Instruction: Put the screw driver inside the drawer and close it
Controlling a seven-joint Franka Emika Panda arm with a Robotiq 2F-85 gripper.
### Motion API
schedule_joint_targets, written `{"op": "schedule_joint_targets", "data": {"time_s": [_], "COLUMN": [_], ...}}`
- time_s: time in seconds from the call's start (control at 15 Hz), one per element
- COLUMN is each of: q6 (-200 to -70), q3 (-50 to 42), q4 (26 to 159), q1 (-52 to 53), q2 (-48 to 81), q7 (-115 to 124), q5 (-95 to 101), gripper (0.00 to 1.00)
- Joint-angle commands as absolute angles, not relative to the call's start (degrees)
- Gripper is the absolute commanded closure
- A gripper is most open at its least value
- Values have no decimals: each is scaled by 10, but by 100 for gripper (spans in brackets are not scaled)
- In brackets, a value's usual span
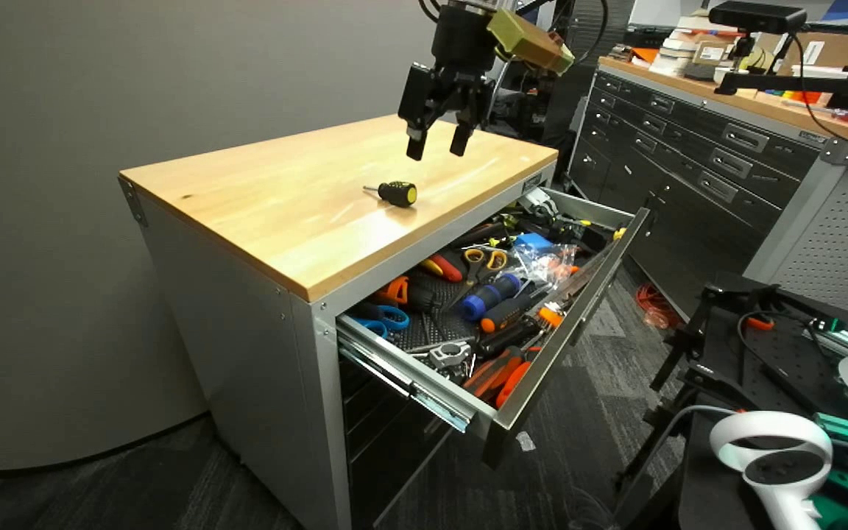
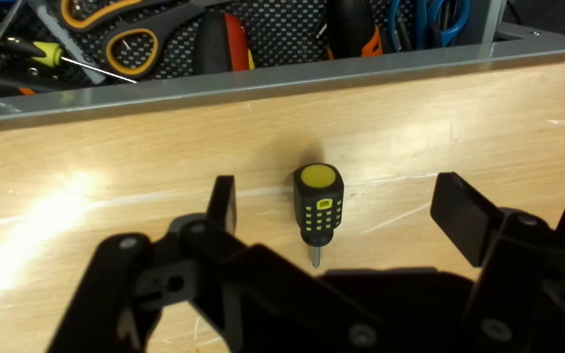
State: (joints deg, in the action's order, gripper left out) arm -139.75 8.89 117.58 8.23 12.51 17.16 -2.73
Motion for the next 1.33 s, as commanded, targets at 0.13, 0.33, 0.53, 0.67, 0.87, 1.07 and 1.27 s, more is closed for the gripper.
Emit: {"op": "schedule_joint_targets", "data": {"time_s": [0.13,0.33,0.53,0.67,0.87,1.07,1.27], "q6": [-1418,-1436,-1461,-1457,-1417,-1377,-1378], "q3": [78,62,10,-31,-44,-5,23], "q4": [1146,1112,1081,1059,1046,1053,1067], "q1": [115,151,205,240,247,212,185], "q2": [171,214,240,250,261,269,270], "q7": [202,245,330,386,415,358,309], "q5": [16,80,190,266,304,234,158], "gripper": [0,0,0,0,0,32,58]}}
